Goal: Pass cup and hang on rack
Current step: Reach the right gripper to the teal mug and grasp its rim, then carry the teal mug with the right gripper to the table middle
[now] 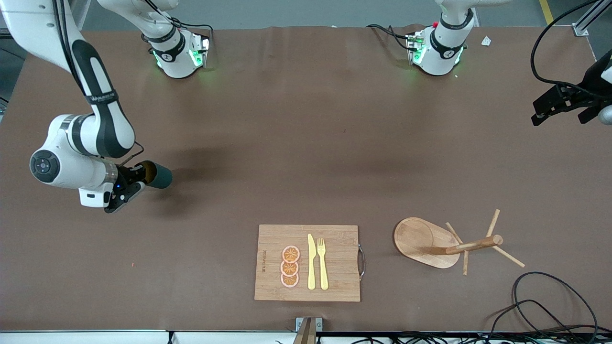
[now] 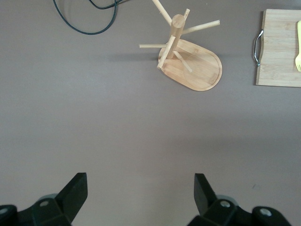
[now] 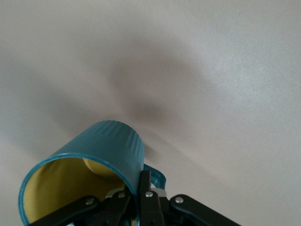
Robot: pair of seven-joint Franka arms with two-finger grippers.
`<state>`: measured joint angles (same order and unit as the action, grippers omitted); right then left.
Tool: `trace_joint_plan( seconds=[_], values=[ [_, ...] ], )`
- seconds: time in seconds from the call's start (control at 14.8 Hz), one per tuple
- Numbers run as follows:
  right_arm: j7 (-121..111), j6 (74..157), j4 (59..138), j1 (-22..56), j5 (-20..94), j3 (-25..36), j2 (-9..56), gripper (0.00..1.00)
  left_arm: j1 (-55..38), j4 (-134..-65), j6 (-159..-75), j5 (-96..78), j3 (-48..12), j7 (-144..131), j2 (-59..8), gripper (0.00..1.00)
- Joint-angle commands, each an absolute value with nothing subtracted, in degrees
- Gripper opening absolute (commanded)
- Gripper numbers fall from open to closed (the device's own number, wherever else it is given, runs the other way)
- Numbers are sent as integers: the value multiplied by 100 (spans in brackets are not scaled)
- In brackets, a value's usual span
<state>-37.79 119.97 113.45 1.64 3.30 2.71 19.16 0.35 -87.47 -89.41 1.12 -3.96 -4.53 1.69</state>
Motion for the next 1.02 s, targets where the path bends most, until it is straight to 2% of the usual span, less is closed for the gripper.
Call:
trace_joint_plan(
  seconds=[0.0,0.27,0.61,0.81,0.95],
  values=[
    [-2422,11673,11496,648,395,255,1442,0,79,-8692,-8947,132,-431,-378,185,100],
    [-164,11654,11487,1763,868,264,1327,0,88,-8692,-8947,141,-422,-369,193,100],
    [2754,12198,11207,3196,1055,272,1432,0,88,-8684,-8947,141,-422,-369,193,100],
    [3916,12664,10900,3769,1037,272,1905,0,97,-8648,-8947,141,-422,-369,193,100],
    [4567,12700,10409,4059,1011,281,2379,0,114,-8648,-8947,132,-422,-369,193,100]
  ],
)
